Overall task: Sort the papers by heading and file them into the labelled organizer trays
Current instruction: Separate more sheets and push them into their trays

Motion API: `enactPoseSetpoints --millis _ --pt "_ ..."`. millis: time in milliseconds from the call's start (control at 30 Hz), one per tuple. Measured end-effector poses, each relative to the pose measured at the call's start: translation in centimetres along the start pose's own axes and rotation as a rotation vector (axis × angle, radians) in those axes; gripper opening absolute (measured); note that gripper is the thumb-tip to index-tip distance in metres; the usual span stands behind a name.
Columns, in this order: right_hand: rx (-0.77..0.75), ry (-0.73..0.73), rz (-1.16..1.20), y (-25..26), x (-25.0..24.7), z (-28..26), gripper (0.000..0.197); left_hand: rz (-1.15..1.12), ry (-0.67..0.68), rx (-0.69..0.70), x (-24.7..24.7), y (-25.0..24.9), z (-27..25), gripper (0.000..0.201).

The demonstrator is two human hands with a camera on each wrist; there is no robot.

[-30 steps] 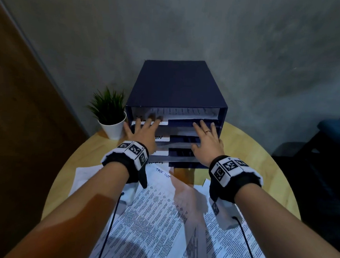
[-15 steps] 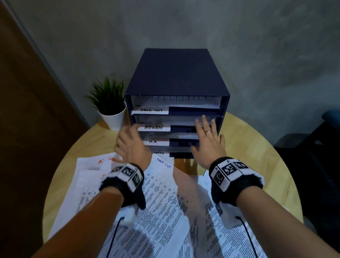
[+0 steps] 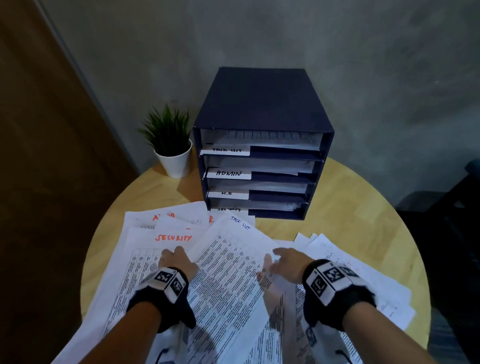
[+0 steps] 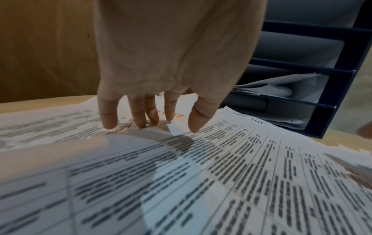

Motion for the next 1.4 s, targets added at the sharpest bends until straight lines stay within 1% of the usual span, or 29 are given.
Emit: enactPoseSetpoints --millis 100,233,367,433,500,533,600,633,733,767,800,833,900,933,1000,1067,1133,1200,1267,1333,1400 --pt "0.021 0.037 0.044 -0.6 1.5 0.6 0.058 0.023 -0.015 -0.003 0.2 0.6 -0.2 0.053" --pt "0.024 0.025 0.071 -0.4 2.1 0.5 0.057 0.031 -0.036 0.006 0.3 0.9 -0.3 0.054" --pt "0.019 0.019 0.062 0.0 2.0 0.5 0.055 0.006 -0.070 -0.003 0.2 1.0 -0.5 0.049" --pt "0.023 0.010 0.062 -0.1 2.1 0.5 0.054 -0.027 -0.078 0.015 0.2 1.2 -0.5 0.047" --pt "0.018 0.002 0.080 -0.3 2.2 0.7 0.053 -0.112 -0.075 0.084 0.4 1.4 -0.3 0.045" --pt "0.012 -0.003 0.092 -0.4 2.3 0.7 0.053 -0.175 -0.083 0.136 0.4 1.4 -0.4 0.041" --pt "0.006 -0.014 0.113 -0.6 2.4 0.7 0.052 -0.289 -0.134 0.221 0.3 1.5 -0.6 0.028" --pt "0.003 -0.023 0.122 -0.7 2.5 0.6 0.051 -0.346 -0.170 0.262 0.1 1.6 -0.8 0.026" --pt "-0.011 -0.055 0.143 -0.7 2.5 0.3 0.051 -0.511 -0.221 0.343 -0.2 2.2 -1.3 0.024" --pt "-0.016 -0.074 0.167 -0.8 2.5 0.3 0.050 -0.549 -0.246 0.386 -0.4 2.4 -1.5 0.019" --pt "-0.023 -0.103 0.204 -0.8 2.5 0.2 0.050 -0.584 -0.251 0.425 -0.5 2.6 -1.8 0.010" --pt "-0.029 -0.140 0.251 -0.9 2.4 0.2 0.050 -0.617 -0.263 0.473 -0.7 2.6 -2.0 0.006" --pt "-0.042 -0.259 0.370 -0.9 2.0 -0.3 0.056 -0.698 -0.248 0.537 -1.0 2.8 -2.7 0.025" --pt "-0.049 -0.328 0.448 -0.9 1.8 -0.7 0.064 -0.757 -0.219 0.561 -1.2 2.7 -3.4 0.028" --pt "-0.076 -0.450 0.627 -1.0 1.2 -1.5 0.080 -0.843 -0.174 0.599 -1.6 2.4 -4.5 0.027" --pt "-0.128 -0.516 0.798 -1.0 0.6 -2.2 0.088 -0.891 -0.155 0.611 -1.9 2.2 -5.1 0.026" --pt "-0.193 -0.487 0.875 -0.9 0.3 -2.6 0.083 -0.996 -0.154 0.628 -2.4 2.0 -5.7 0.029" --pt "-0.239 -0.401 0.852 -0.4 0.3 -2.8 0.068 -1.107 -0.087 0.671 -2.8 1.3 -6.1 0.029" --pt "-0.253 -0.388 0.832 -0.2 0.1 -3.2 0.060 -1.170 -0.043 0.683 -3.2 0.8 -6.3 0.028" --pt "-0.256 -0.384 0.836 -0.2 -0.2 -3.7 0.057 -1.258 -0.004 0.669 -3.4 0.8 -6.3 0.027" --pt "-0.263 -0.312 0.833 -0.3 0.0 -3.9 0.050 -1.320 0.044 0.666 -3.5 0.4 -6.4 0.022"
Point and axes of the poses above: each hand's wrist, its own z-axis towards the middle knuckle, its own x-axis out of the palm, y = z × x, the point moved 4 cm from there along z, towards the middle knuckle, and after that the axes turned 15 degrees about y, right-handed, at the moved point
